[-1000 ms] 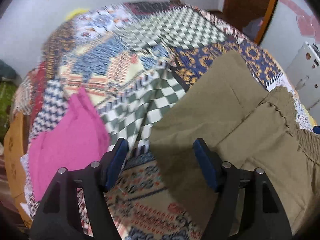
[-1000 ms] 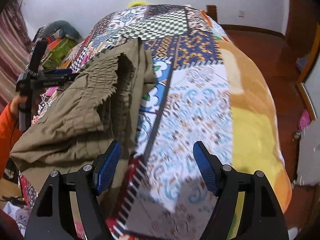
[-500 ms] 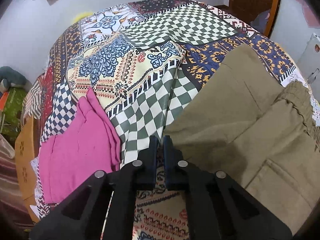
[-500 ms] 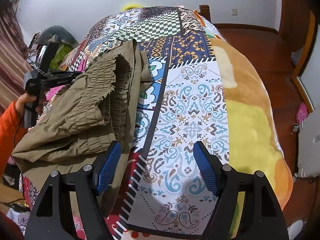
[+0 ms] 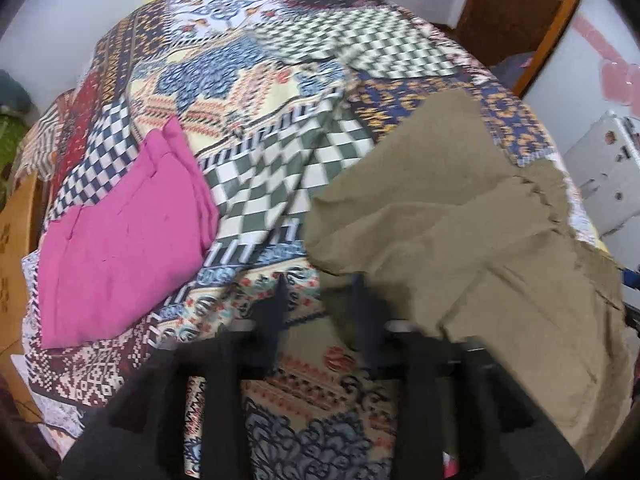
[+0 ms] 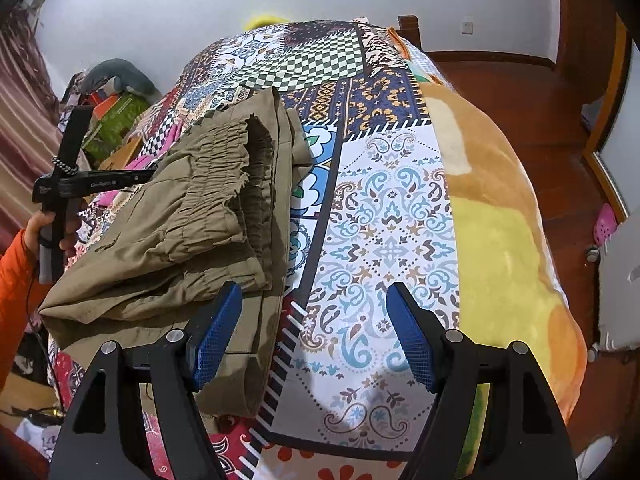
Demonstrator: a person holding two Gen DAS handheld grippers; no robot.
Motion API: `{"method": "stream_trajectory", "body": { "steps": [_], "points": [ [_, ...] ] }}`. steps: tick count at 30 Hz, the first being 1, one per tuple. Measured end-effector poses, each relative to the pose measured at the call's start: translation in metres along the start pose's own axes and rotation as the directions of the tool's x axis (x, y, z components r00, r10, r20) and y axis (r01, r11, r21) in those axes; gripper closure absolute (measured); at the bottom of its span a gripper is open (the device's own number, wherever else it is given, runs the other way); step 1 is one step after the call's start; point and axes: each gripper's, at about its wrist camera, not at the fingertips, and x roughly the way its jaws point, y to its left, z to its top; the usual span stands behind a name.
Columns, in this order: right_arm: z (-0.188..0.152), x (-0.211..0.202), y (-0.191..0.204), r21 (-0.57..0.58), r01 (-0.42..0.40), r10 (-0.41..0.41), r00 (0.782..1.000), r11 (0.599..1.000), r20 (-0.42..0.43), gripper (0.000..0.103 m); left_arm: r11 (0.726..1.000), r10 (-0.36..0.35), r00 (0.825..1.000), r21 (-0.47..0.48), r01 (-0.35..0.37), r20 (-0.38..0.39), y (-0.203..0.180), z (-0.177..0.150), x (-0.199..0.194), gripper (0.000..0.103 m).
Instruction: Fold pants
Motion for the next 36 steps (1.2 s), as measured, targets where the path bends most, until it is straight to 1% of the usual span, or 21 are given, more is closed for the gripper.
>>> {"method": "stream_trajectory", "body": {
  "steps": [1,3,7,8,9,11,13,15,16,17,19,22,26,30,34,36],
  "points": [
    [0.000,0.001,0.000,-0.001,0.001,-0.001,1.000,1.000,-0.004,0.032,1.000,0.003,1.000,-0.008,-0.003,0.002,0.002,0.002,0.003,0.051],
    [-0.001,0.003,-0.001,0.003,0.000,0.000,1.000,1.000,-0.008,0.032,1.000,-0.022,1.000,-0.022,0.022,0.001,0.004,0.006,0.009,0.051],
    [-0.003,0.006,-0.005,0.018,0.007,-0.006,1.000,1.000,-0.019,0.032,0.997,-0.076,0.997,-0.003,0.076,0.027,-0.002,0.016,0.015,0.052],
    [-0.003,0.007,-0.006,0.023,0.009,-0.009,1.000,1.000,-0.023,0.032,0.996,-0.084,0.996,0.011,0.084,0.029,-0.007,0.020,0.018,0.059],
    [-0.003,0.009,-0.008,0.026,0.012,-0.012,1.000,1.000,-0.025,0.032,0.996,-0.090,0.996,0.025,0.089,0.027,-0.010,0.021,0.021,0.064],
    [-0.002,0.010,-0.009,0.030,0.017,-0.016,0.999,0.999,-0.028,0.032,0.996,-0.073,0.997,0.050,0.071,0.033,-0.017,0.026,0.025,0.073],
    [-0.002,0.010,-0.010,0.033,0.018,-0.017,1.000,0.999,-0.026,0.032,0.997,-0.058,0.997,0.047,0.056,0.042,-0.018,0.028,0.025,0.081],
    [-0.001,0.009,-0.010,0.032,0.017,-0.016,1.000,0.999,-0.024,0.032,0.998,-0.061,0.997,0.036,0.059,0.047,-0.012,0.031,0.026,0.087],
    [-0.001,0.009,-0.009,0.029,0.019,-0.018,1.000,0.999,-0.023,0.032,0.998,-0.050,0.997,0.037,0.048,0.052,-0.011,0.030,0.024,0.092],
    [-0.001,0.009,-0.009,0.027,0.020,-0.020,1.000,0.999,-0.022,0.032,0.999,-0.033,0.998,0.037,0.031,0.057,-0.009,0.028,0.022,0.094],
    [0.000,0.007,-0.008,0.023,0.021,-0.021,1.000,1.000,-0.019,0.032,0.999,-0.006,0.998,0.033,0.003,0.064,-0.007,0.024,0.017,0.095],
    [0.000,0.004,-0.006,0.017,0.020,-0.019,1.000,1.000,-0.008,0.032,0.999,0.033,0.997,0.019,-0.034,0.071,0.000,0.009,0.005,0.096],
    [0.000,0.000,-0.001,0.006,0.015,-0.015,1.000,1.000,0.003,0.032,0.998,0.056,0.996,-0.027,-0.054,0.074,0.014,-0.017,-0.017,0.096],
    [0.000,-0.004,0.007,-0.017,0.008,-0.008,1.000,1.000,0.017,0.032,0.996,0.056,0.995,-0.078,-0.050,0.082,0.024,-0.053,-0.042,0.096],
    [0.001,-0.007,0.016,-0.045,0.010,-0.008,1.000,0.999,0.028,0.032,0.994,0.073,0.992,-0.091,-0.063,0.105,0.019,-0.091,-0.067,0.097],
    [0.002,-0.009,0.021,-0.061,0.015,-0.013,0.999,0.998,0.036,0.032,0.993,0.050,0.992,-0.113,-0.037,0.114,0.016,-0.112,-0.079,0.097]
  ]
}}
